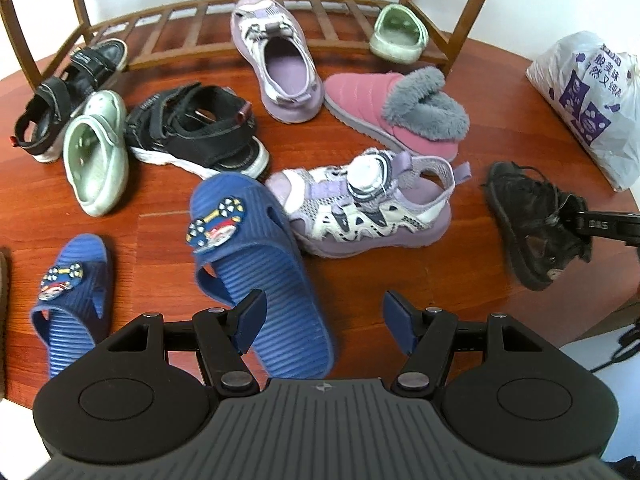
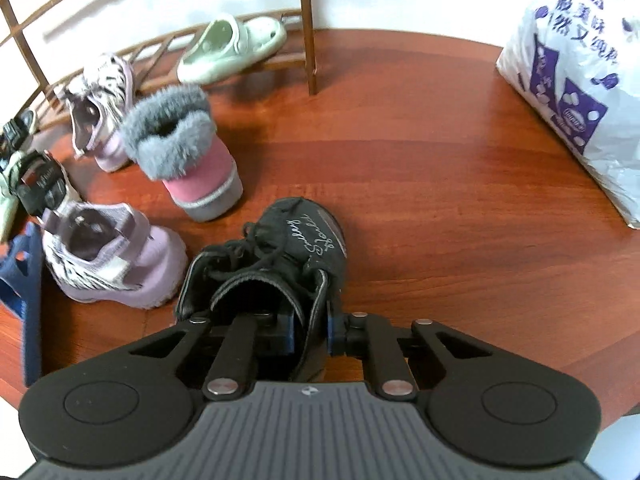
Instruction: Organize scattered shoes
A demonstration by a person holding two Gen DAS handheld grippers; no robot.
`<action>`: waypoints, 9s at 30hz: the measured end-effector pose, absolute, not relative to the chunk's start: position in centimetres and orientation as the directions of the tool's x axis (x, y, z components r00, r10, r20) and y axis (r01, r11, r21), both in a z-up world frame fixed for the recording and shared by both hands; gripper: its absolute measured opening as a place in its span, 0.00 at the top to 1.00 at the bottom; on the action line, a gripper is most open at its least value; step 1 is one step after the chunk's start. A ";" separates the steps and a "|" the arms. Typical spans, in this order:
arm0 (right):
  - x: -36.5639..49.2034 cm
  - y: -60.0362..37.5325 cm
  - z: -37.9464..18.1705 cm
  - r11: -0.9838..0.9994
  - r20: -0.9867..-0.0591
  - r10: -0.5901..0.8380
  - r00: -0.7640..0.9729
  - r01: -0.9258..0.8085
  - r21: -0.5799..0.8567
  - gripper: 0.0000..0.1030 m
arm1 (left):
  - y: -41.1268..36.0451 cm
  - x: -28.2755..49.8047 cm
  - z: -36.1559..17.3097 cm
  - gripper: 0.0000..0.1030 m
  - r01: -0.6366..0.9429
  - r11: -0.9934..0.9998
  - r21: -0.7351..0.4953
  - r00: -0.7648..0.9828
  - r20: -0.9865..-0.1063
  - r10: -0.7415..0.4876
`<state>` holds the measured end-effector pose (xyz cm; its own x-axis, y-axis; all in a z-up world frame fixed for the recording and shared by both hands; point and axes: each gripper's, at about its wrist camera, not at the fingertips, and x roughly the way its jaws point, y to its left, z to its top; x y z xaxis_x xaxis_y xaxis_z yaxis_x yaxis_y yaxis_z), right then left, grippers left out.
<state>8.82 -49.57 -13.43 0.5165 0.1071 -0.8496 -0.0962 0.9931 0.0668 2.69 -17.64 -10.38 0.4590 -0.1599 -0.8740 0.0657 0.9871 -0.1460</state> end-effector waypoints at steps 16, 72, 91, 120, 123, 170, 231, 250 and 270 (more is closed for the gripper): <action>6.1 -40.3 -7.4 0.963 -0.812 0.241 0.531 -0.233 0.134 0.87 | -11.6 1.0 -9.0 0.35 0.021 0.980 -0.200 0.501 -0.846 -0.183; -2.6 21.5 -14.1 0.852 -0.830 0.433 0.350 -0.459 0.251 0.87 | 34.5 -14.6 -7.8 0.35 -0.210 0.966 -0.151 0.506 -0.862 -0.025; -3.3 23.0 -14.8 0.808 -0.852 0.432 0.296 -0.547 0.219 0.61 | 34.3 -14.0 -7.6 0.35 -0.188 0.969 -0.163 0.524 -0.851 -0.042; -0.3 9.0 -7.8 0.884 -0.777 0.384 0.499 -0.443 0.151 0.34 | 26.6 -8.2 -7.1 0.29 -0.036 0.984 -0.177 0.551 -0.825 -0.128; 1.3 6.9 -7.9 0.900 -0.781 0.351 0.516 -0.416 0.130 0.34 | 25.5 -7.4 -7.1 0.29 -0.037 0.983 -0.182 0.548 -0.826 -0.133; 18.6 -0.3 -14.7 0.855 -0.795 0.238 0.558 -0.509 -0.102 0.90 | 16.8 -1.5 -8.7 0.29 -0.197 0.966 -0.167 0.490 -0.870 -0.050; 2.3 -17.7 -11.7 0.943 -0.842 0.181 0.509 -0.334 0.000 0.59 | 7.9 -0.3 -13.2 0.35 0.108 0.989 -0.105 0.444 -0.885 -0.142; 7.1 -19.5 -16.2 0.937 -0.844 0.106 0.525 -0.337 -0.092 0.62 | 6.7 1.2 -17.3 0.55 0.046 0.997 -0.069 0.438 -0.895 -0.082; 5.9 -20.7 -12.4 0.983 -0.811 0.095 0.577 -0.183 -0.015 0.92 | 9.9 1.4 -18.0 0.91 -0.084 0.996 -0.011 0.409 -0.912 0.024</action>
<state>5.87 -20.70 -12.36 0.5767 0.0949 -0.8114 -0.1831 0.9830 -0.0152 1.43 9.86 -18.02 0.4094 0.0244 -0.9120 -0.0845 0.9964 -0.0113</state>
